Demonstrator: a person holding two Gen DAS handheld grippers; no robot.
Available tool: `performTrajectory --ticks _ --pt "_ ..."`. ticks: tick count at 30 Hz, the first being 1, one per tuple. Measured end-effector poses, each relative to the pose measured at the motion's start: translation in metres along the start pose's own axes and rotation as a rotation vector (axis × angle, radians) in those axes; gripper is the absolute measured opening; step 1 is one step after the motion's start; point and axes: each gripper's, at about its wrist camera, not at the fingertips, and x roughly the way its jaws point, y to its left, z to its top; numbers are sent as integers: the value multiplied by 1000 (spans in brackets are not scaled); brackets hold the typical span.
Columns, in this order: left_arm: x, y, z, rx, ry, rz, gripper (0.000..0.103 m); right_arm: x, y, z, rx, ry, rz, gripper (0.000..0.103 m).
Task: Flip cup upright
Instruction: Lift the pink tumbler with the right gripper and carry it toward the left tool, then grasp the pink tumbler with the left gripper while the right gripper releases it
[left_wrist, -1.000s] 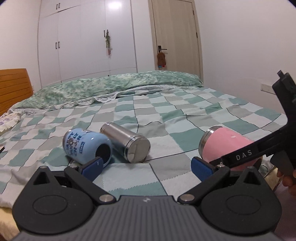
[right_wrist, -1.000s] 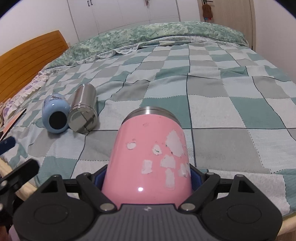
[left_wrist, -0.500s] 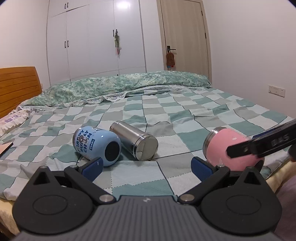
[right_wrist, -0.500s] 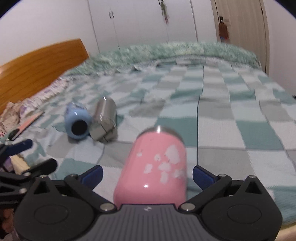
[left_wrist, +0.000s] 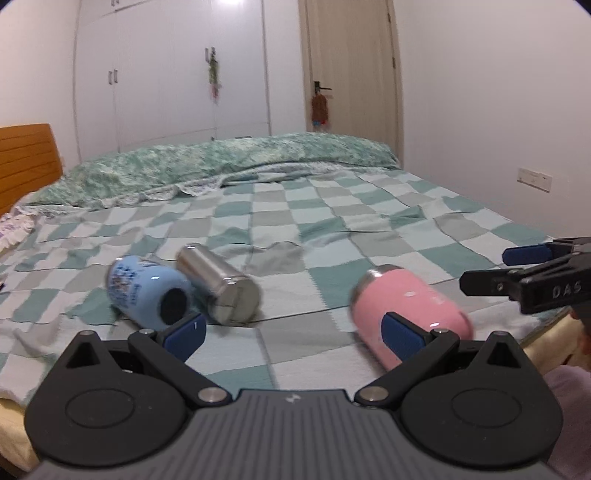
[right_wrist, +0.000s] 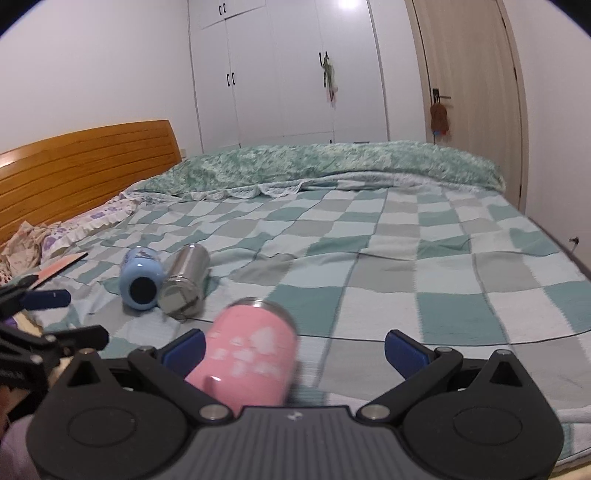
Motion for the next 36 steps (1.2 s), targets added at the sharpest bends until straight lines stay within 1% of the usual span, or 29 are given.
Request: performTrajectory --ticks 2,4,8,13,19,22,27,29,30,33,36 --pt "5 -12 4 11 18 -12 103 -3 -11 -4 -14 -14 -12 103" --pt "15 -26 10 26 52 -19 103 -5 -22 -7 -22 -20 -25 103" --pt "35 -49 22 11 106 -56 103 -4 -51 -14 -13 -15 -48 103" --pt "67 -74 36 -6 212 -65 103 1 -79 -18 -25 -12 -64 103" --pt "98 -89 48 -31 329 -36 103 15 -101 -16 -38 3 -41 103" --pt "114 -92 51 -48 396 -20 103 22 -103 -15 -57 10 -34 103" --pt "143 -97 50 -66 535 22 103 30 -105 -15 -62 15 -12 103" --pt "150 -98 49 -72 570 33 103 32 -106 -16 -62 15 -6 103" --pt "153 -98 49 -73 590 37 101 32 -106 -16 -61 15 -4 103" --pt "161 -97 46 -76 642 61 91 33 -107 -18 -58 19 -1 103" --pt "161 -92 47 -109 649 56 90 32 -108 -20 -55 22 3 103"
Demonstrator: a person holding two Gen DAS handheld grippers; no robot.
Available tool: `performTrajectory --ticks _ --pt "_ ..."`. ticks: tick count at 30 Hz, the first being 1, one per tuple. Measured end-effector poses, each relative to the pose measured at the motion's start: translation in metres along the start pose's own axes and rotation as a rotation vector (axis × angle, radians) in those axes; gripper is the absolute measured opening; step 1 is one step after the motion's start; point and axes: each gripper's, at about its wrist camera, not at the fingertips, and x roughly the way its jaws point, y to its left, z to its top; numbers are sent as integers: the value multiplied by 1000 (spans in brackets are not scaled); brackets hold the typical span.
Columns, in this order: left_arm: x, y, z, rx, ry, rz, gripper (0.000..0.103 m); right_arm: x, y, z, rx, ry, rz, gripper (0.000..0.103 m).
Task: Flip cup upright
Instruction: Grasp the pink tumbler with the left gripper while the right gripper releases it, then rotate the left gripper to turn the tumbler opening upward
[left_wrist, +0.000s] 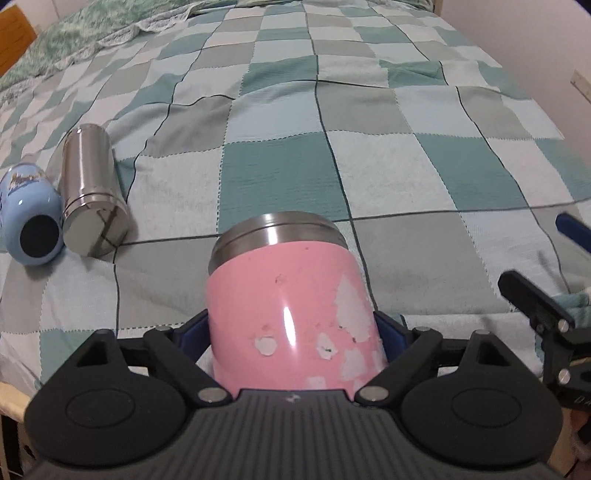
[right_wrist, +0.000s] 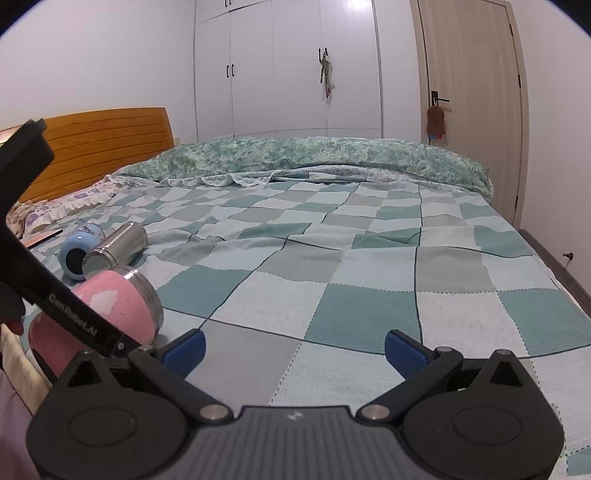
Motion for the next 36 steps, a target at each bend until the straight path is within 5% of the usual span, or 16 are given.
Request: performTrajectory --ticks 17,23,29,36 --pt "-23 3 -7 -1 -113 -72 88 -18 0 -9 50 -25 -4 103" --pt "-47 -13 1 44 -220 -144 85 -30 -12 -15 97 -54 -42 103" --pt "-64 -39 20 84 -411 -172 85 -37 -26 -15 122 -74 -102 103" --pt "-36 -79 42 113 -514 -177 85 -37 -42 -17 149 -86 -156 103"
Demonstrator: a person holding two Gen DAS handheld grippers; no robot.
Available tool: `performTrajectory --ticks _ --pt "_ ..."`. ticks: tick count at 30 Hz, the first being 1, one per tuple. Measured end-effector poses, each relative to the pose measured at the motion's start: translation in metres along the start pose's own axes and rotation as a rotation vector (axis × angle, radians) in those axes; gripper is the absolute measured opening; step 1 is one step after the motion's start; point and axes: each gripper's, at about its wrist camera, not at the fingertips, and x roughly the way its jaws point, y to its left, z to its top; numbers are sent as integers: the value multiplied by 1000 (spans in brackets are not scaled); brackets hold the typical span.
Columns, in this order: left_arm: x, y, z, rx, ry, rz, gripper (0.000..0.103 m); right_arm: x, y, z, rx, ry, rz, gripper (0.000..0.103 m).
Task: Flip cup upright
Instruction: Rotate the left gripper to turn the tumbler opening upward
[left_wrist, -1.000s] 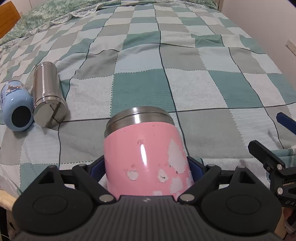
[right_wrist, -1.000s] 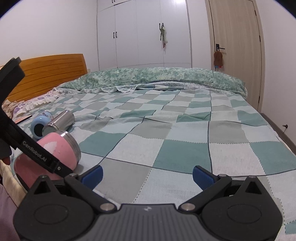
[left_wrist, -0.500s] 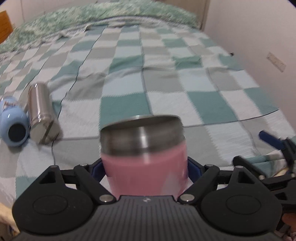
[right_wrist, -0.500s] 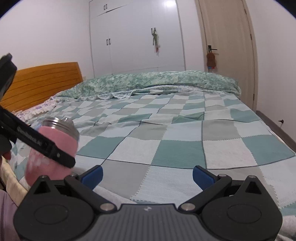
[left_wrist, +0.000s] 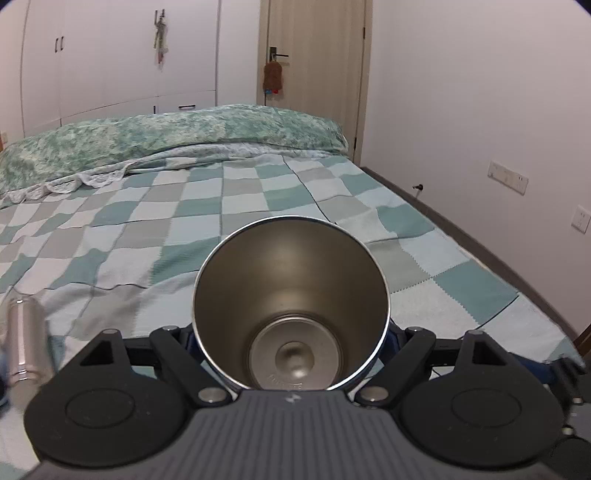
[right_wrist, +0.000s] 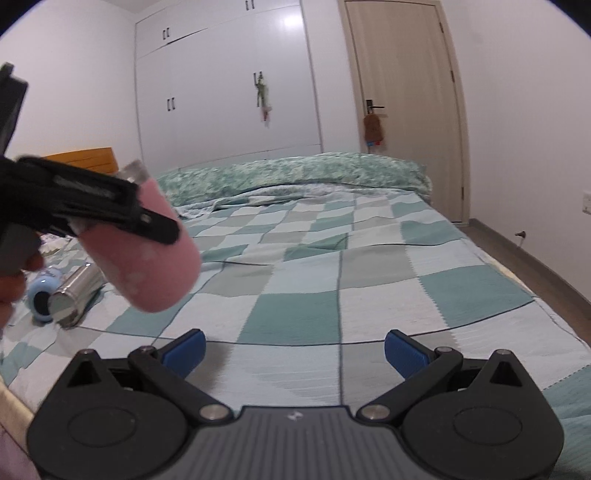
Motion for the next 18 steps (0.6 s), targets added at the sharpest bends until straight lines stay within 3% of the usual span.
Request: performTrajectory --ticks 5,7,10,11,12,18 --pt "54 -12 -18 1 131 -12 85 4 -10 -4 13 15 -32 103" --pt "55 -14 -24 28 83 -19 84 3 -11 -6 16 17 -37 103" --pt "53 -11 -21 26 95 -32 86 3 -10 -6 11 20 -44 103" --pt "52 -9 -20 20 90 -45 89 3 -9 -6 12 18 -44 103" --pt "47 -6 -20 12 72 -68 102 2 -8 -6 13 16 -41 103" --pt "-2 3 -21 12 -77 -74 103 -8 4 -4 11 -4 -29 103"
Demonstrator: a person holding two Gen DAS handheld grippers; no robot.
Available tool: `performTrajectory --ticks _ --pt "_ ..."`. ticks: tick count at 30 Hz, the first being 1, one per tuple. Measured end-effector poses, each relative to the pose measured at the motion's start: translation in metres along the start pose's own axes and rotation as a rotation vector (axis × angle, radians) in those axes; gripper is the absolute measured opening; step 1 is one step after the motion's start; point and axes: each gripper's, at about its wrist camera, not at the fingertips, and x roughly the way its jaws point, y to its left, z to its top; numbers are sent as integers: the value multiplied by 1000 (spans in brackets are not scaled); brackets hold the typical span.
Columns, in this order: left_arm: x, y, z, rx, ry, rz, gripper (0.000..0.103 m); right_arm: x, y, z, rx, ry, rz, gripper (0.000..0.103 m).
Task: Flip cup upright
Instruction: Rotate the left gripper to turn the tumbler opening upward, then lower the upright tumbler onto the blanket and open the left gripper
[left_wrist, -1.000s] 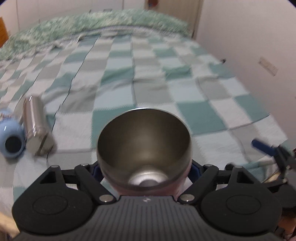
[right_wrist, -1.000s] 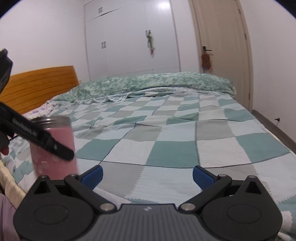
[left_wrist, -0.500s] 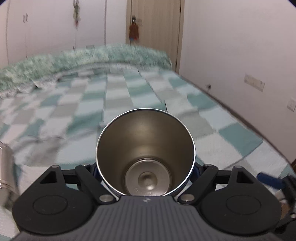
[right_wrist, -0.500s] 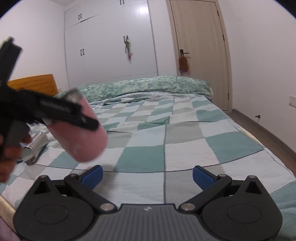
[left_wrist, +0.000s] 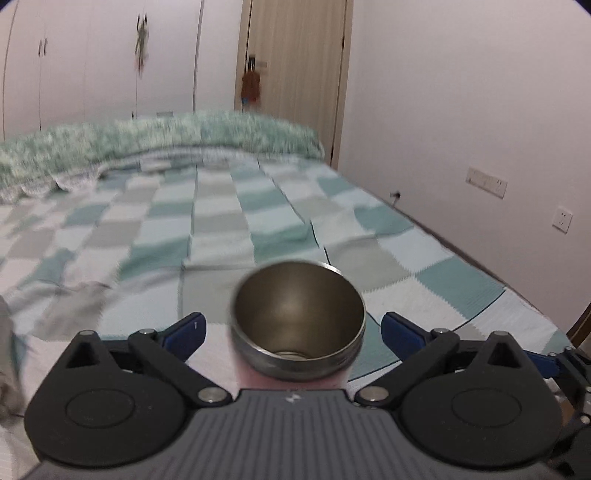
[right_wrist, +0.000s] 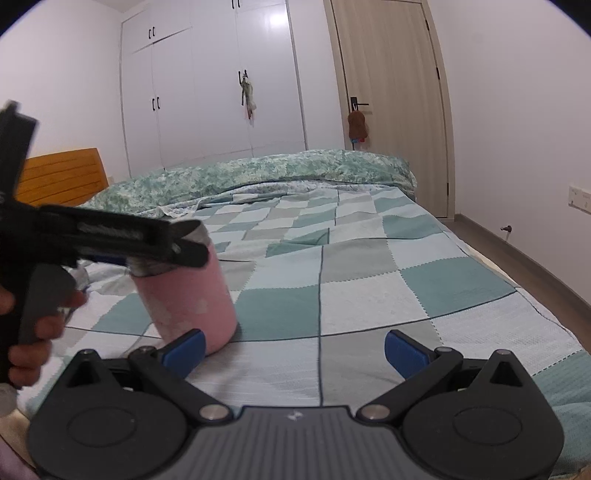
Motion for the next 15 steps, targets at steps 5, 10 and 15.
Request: performTrajectory --ticks 5,10,15 --pt "-60 23 1 3 -120 39 103 -18 19 1 -7 -34 32 103" --pt "-127 59 -21 9 -232 105 103 -35 49 -2 -30 -58 77 103" --pt "-176 87 -55 36 -282 200 103 -48 83 -12 -53 -81 120 103"
